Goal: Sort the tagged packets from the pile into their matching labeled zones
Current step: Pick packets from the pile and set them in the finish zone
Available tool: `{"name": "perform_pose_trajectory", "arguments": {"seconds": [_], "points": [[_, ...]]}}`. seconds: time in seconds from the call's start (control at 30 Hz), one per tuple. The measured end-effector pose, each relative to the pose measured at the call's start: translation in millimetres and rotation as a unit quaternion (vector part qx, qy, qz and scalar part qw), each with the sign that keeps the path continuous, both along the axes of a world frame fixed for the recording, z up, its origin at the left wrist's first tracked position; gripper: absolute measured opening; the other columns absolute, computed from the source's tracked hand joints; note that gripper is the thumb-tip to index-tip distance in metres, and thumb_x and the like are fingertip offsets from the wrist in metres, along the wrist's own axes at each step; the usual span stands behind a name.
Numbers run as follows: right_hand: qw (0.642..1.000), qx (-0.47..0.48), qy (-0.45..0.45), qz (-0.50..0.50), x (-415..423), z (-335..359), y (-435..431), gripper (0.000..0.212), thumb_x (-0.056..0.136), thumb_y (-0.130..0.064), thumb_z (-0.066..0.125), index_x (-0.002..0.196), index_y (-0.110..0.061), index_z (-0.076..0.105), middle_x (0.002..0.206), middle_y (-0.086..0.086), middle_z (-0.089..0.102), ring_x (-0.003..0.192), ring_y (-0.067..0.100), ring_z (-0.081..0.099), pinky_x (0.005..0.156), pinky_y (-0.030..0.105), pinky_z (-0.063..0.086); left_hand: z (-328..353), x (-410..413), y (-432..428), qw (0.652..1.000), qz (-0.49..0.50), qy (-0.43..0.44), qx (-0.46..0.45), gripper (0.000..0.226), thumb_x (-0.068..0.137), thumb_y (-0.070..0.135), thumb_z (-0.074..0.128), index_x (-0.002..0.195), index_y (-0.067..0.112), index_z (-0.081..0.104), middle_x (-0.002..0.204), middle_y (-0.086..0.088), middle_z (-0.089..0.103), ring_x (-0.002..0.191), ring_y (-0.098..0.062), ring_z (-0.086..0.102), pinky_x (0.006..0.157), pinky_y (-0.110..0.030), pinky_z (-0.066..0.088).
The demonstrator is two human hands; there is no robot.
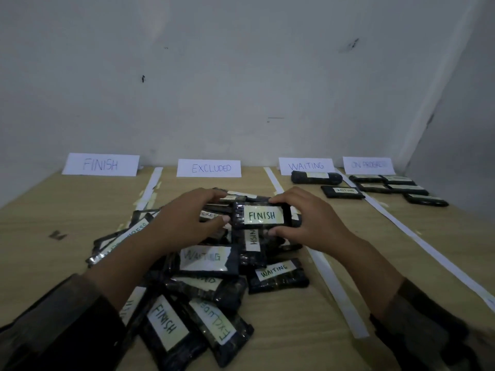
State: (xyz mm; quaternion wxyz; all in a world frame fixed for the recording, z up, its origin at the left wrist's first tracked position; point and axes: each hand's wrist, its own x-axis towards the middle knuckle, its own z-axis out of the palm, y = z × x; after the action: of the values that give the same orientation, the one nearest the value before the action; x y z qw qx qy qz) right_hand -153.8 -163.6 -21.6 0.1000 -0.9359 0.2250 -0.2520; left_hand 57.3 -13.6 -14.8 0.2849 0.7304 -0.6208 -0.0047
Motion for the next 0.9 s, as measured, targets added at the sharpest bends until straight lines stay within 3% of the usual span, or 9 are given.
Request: {"name": "perform_pose_trajectory", "arguments": {"seconds": [0.13,0.3,0.43,0.53,0.9], "points": [[1.000,-0.017,0.007,0.005,36,17,-2,0.056,0.071,-0.051,0.075,0.121,-0.032,0.057,0.114,-0.016,0.055,0.105,0.005,0.052,0.084,0.028,0.043,0,34,14,0.998,0.050,-0.030,0.007,0.054,0.087,0.042,0.061,0.136,0.030,0.044,0.138,0.010,0.048,0.126,-0.010,0.044,0.093,-0.024,0.036],[0.998,-0.055,0.026,0.018,90,29,1,0.056,0.073,-0.054,0.071,0.122,-0.031,0.055,0.120,-0.013,0.057,0.111,0.009,0.052,0.092,0.030,0.036,-2,74,35,0.991,0.109,-0.073,0.027,0.058,0.086,0.049,0.059,0.137,0.026,0.043,0.142,0.006,0.045,0.131,-0.015,0.040,0.103,-0.032,0.036],[0.997,-0.067,0.043,0.024,138,38,4,0.058,0.074,-0.059,0.068,0.123,-0.032,0.053,0.118,-0.011,0.057,0.109,0.013,0.053,0.098,0.035,0.033,-1,102,51,0.984,0.153,-0.085,0.047,0.073,0.076,0.060,0.045,0.138,0.023,0.042,0.142,0.003,0.045,0.131,-0.017,0.040,0.104,-0.033,0.035],[0.996,-0.070,0.052,0.030,175,45,7,0.058,0.075,-0.057,0.067,0.124,-0.030,0.052,0.117,-0.009,0.057,0.107,0.014,0.054,0.098,0.035,0.032,-4,128,62,0.977,0.182,-0.095,0.055,0.063,0.086,0.054,0.054,0.140,0.023,0.040,0.144,0.004,0.043,0.133,-0.015,0.038,0.106,-0.033,0.035],[0.991,-0.044,0.111,0.060,314,44,23,0.050,0.076,-0.053,0.069,0.118,-0.029,0.054,0.111,-0.007,0.059,0.099,0.016,0.056,0.091,0.036,0.033,-14,211,90,0.954,0.265,-0.101,0.099,0.060,0.089,0.053,0.049,0.141,0.024,0.038,0.145,0.004,0.039,0.133,-0.015,0.037,0.105,-0.035,0.037]]}}
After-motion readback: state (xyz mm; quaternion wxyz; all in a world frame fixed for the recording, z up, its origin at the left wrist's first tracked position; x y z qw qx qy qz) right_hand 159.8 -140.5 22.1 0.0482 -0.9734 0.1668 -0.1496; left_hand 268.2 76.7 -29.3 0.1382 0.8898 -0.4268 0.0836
